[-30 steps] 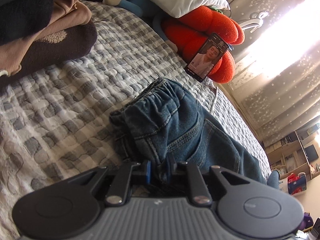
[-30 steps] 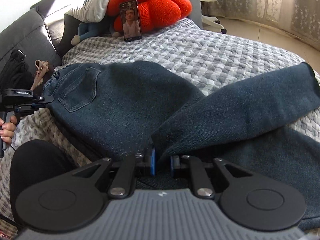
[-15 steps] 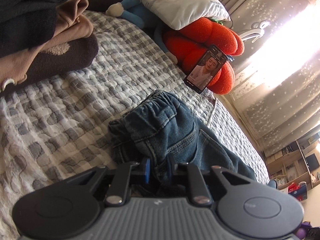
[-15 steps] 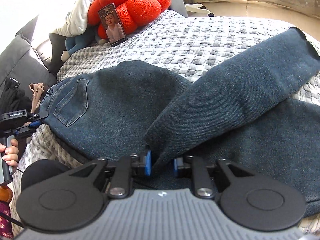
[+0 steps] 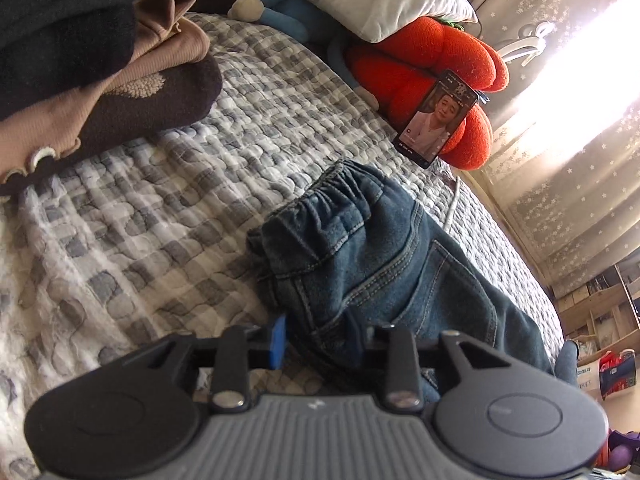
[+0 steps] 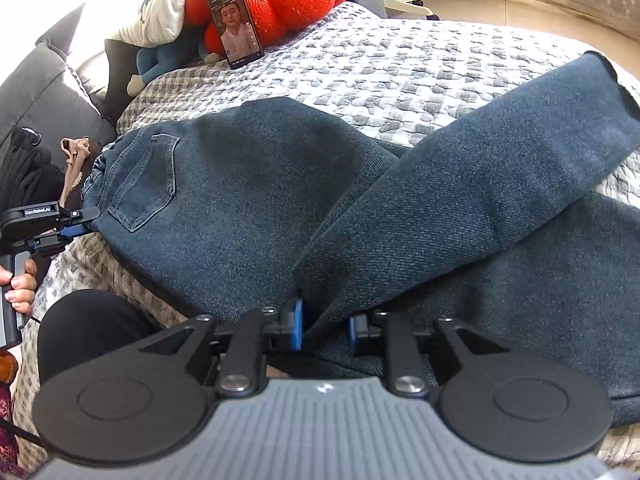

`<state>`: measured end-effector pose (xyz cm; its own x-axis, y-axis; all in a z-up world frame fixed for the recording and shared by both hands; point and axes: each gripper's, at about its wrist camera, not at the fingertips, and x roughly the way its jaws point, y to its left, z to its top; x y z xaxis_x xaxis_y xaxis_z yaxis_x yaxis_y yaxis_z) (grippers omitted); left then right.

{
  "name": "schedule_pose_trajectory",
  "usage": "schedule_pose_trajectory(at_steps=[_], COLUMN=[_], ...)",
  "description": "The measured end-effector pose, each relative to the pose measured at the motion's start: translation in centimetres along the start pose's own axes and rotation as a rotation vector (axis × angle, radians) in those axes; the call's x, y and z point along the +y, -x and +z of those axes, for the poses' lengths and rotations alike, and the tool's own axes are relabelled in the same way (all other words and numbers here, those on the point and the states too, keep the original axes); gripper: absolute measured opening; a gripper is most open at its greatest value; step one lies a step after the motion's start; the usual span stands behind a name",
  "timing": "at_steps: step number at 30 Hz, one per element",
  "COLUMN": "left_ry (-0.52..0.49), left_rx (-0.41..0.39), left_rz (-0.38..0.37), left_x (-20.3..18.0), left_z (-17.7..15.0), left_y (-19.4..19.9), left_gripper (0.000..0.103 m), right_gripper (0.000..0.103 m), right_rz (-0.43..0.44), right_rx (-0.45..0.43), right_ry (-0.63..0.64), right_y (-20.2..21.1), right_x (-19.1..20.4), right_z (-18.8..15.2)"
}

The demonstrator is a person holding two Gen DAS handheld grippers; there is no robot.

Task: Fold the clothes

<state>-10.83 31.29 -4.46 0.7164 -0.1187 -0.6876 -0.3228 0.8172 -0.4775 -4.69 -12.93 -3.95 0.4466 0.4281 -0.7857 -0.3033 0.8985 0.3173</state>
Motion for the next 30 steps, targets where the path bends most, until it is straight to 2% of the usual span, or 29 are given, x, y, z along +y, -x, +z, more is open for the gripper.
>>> schedule_pose_trajectory(at_steps=[2, 6, 11, 16, 19, 25, 28, 30], left_ry=[-0.005, -0.049, -0.134, -0.219, -0.279, -0.403, -0.470, -0.524], left_rx=[0.001, 0.000, -0.017, -0.025, 0.007, 0.063, 0.101, 0.115], left_rz=[0.005, 0.022, 0.010, -0.080, -0.132, -0.256, -0.326, -0.364], left_x=[0.0, -0.6, -2.5, -5.4, -7.8, -13.0, -15.7, -17.4], left_z=[0.0, 0.0, 0.0, 0.1, 0.3, 0.2, -0.1, -0.4], left_y=[0.5, 1.8, 3.4, 2.8, 1.3, -2.3, -4.2, -5.2], left_gripper=[0.041, 0.041, 0.042, 0.048, 0.049, 0.059, 0.066, 0.076], right_gripper=[0.046, 0.050, 0.053, 0.060, 0.061, 0.065, 0.068, 0.071], right_rz=[-0.003, 0.006, -0.035, -0.081, -0.105, -0.151, -0.167, -0.183], right_rx=[-0.012, -0.030, -0.068, -0.134, -0.152, -0.181, -0.193, -0.197], right_ry=[-0.003, -0.035, -0.032, -0.041, -0.073, -0.110, -0.140, -0.158], right_y=[0.7, 2.3, 4.5, 5.5, 5.2, 4.3, 4.0, 3.7], right_x=[-0.5, -1.3, -1.9, -2.8, -3.9, -6.1, -7.4, -8.2], right_z=[0.1, 0.1, 0.4, 1.2, 2.0, 3.4, 4.2, 4.7])
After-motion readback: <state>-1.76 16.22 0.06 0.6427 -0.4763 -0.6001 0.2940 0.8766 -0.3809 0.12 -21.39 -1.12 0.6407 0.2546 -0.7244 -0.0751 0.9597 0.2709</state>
